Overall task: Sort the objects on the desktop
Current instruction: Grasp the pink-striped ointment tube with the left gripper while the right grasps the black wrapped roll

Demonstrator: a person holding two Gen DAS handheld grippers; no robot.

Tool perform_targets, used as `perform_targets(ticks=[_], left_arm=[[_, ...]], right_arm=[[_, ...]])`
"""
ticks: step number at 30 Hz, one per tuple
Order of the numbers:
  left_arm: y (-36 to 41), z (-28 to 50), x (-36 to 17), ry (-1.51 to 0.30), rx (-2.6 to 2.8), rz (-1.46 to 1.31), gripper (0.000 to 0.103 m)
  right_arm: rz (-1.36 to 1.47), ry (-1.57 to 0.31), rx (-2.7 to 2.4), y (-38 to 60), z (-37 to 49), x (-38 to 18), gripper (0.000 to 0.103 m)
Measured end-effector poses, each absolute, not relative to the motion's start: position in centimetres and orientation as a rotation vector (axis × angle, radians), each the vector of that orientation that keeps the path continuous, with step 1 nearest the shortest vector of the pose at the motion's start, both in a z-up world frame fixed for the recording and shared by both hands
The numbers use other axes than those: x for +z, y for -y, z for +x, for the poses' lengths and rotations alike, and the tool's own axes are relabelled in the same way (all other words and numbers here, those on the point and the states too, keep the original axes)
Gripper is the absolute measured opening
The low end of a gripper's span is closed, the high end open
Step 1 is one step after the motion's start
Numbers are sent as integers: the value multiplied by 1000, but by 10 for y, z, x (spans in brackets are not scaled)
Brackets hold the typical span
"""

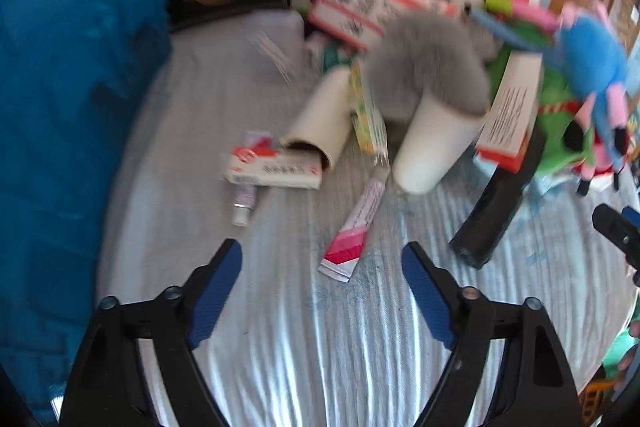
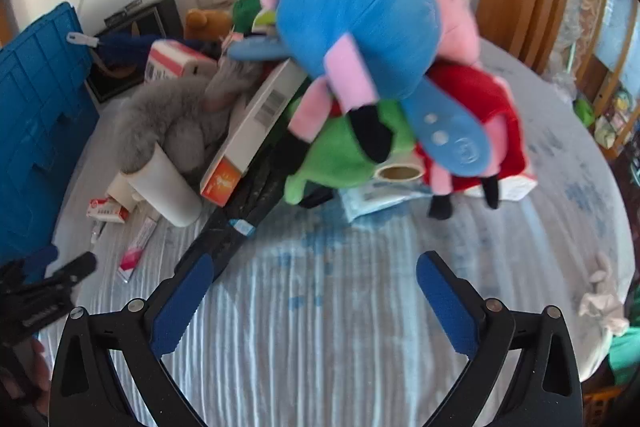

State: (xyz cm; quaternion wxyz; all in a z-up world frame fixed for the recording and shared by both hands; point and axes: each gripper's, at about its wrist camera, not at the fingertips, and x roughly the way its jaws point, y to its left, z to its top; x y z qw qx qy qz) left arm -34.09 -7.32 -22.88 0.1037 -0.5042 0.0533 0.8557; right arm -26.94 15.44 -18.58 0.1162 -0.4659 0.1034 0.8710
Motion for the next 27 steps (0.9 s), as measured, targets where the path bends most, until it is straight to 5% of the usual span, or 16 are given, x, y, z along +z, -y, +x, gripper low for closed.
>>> perform_targets(ticks=[8,11,17,19,27], left_arm=[[44,-369,-271,-276,2402,-1526,45],[42,-374,-274,-263,2394,-1513,40],[38,-374,-274,-240,2392,-1482,25],[37,-373,-273,-234,2381,-1480,18],[39,-344,-271,-233,2377,-1489,18]], right_arm=[[-1453,-387,2522,-133,-310,-219,102],[-1482,-405,2497,-129,-325,-230,84],[-1522,-482,2459,-129,-344,-254,73],[-1542,-504,2470,-127,-345,-256,51],[-1636,-492,2463,-132,-306,-256,37]])
